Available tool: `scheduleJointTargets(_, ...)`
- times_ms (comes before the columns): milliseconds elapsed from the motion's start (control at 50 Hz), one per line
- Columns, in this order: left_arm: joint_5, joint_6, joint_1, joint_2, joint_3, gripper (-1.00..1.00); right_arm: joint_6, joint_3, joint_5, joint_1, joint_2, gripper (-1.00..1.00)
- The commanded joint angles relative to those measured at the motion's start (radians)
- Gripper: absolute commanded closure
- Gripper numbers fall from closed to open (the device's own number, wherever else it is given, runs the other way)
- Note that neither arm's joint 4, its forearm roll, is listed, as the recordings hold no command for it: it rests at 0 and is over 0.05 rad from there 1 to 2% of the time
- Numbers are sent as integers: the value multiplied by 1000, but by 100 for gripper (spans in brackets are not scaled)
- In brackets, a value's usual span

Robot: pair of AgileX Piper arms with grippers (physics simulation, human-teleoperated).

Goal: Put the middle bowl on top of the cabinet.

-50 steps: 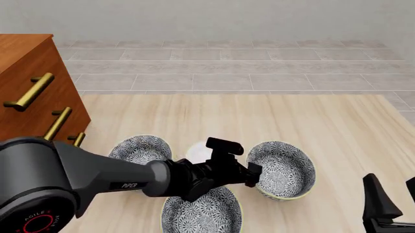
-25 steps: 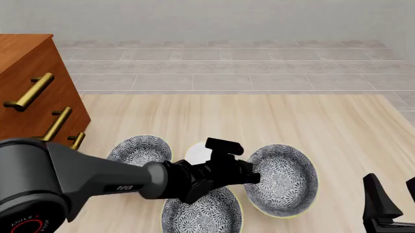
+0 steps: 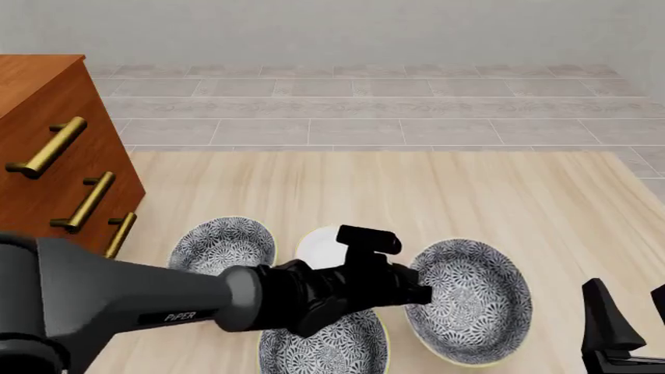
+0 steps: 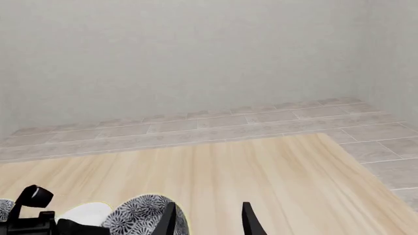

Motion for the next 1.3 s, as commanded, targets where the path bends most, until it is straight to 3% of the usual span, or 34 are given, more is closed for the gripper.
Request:
scheduleJointTargets(20, 28, -44, -28, -100, 19, 100, 0, 0, 1, 1, 0, -100)
scheduleJointTargets(200, 39, -70, -35, -190, 48, 100, -1, -2, 6, 2, 0, -100)
scheduleJointTargets(280, 55, -49, -38, -230, 52, 100, -2, -3, 8, 3, 0, -100)
scheduleJointTargets(400, 117, -10, -62, -286, 35, 100, -1, 2, 3, 2, 0, -100)
scheduleJointTargets(540, 189, -27, -69, -312, 18, 100, -2, 1, 3, 1, 0, -100)
scheduleJointTargets(700, 308, 24, 5, -322, -12, 100, -7, 0, 3, -1, 0, -100)
scheduleJointTargets(1040, 484, 32, 175, -392, -17, 100, -11, 1, 1, -1, 0, -100)
scheduleJointTargets(1300, 552, -39, 248, -421, -1, 100, -17, -1, 8, 7, 0, -100)
